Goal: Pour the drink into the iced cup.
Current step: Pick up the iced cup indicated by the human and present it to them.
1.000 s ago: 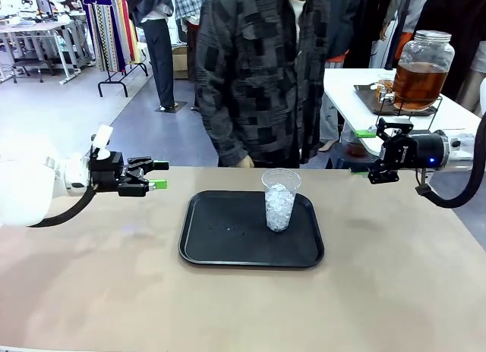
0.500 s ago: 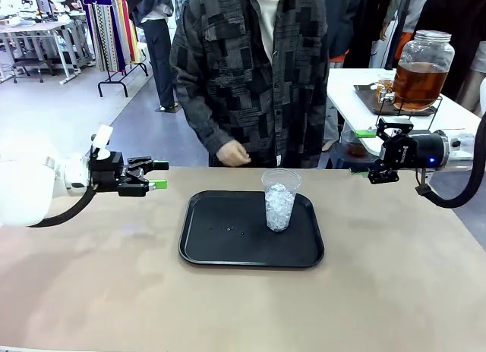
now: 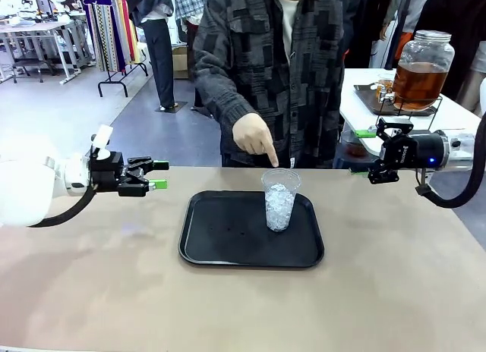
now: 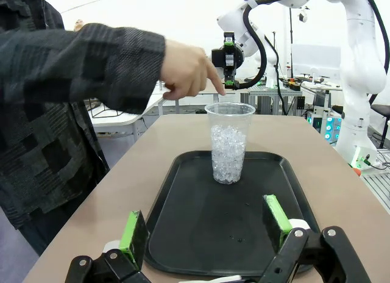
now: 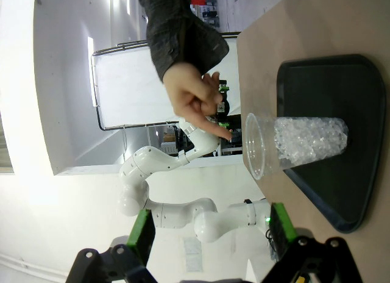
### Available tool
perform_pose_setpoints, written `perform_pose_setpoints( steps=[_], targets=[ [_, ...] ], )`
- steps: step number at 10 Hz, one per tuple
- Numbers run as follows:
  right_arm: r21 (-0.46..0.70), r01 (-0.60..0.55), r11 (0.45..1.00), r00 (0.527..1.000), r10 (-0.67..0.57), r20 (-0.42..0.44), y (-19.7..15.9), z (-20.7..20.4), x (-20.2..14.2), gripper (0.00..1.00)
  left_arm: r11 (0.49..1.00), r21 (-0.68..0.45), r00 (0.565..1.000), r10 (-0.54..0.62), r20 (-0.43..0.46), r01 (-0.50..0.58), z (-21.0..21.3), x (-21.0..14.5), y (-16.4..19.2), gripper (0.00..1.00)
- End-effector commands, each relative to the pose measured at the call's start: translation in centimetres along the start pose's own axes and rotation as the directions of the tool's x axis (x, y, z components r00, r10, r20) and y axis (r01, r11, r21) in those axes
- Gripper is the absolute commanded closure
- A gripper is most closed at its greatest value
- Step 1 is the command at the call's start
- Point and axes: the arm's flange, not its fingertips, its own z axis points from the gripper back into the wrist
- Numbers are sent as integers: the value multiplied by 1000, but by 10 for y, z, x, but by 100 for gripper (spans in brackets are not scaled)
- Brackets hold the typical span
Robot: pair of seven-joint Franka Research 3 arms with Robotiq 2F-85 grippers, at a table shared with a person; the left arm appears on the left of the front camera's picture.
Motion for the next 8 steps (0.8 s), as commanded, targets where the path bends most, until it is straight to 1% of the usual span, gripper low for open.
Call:
perform_pose_setpoints(
  steps=[1,8],
  targets=[
    [-1,-6,1000,1000,6,0,2,-1,0,0,1000,1,1000,3,-5,-3,-2,3,1,0],
    [-1,-6,1000,1000,6,0,2,-1,0,0,1000,1,1000,3,-5,-3,-2,3,1,0]
  ],
)
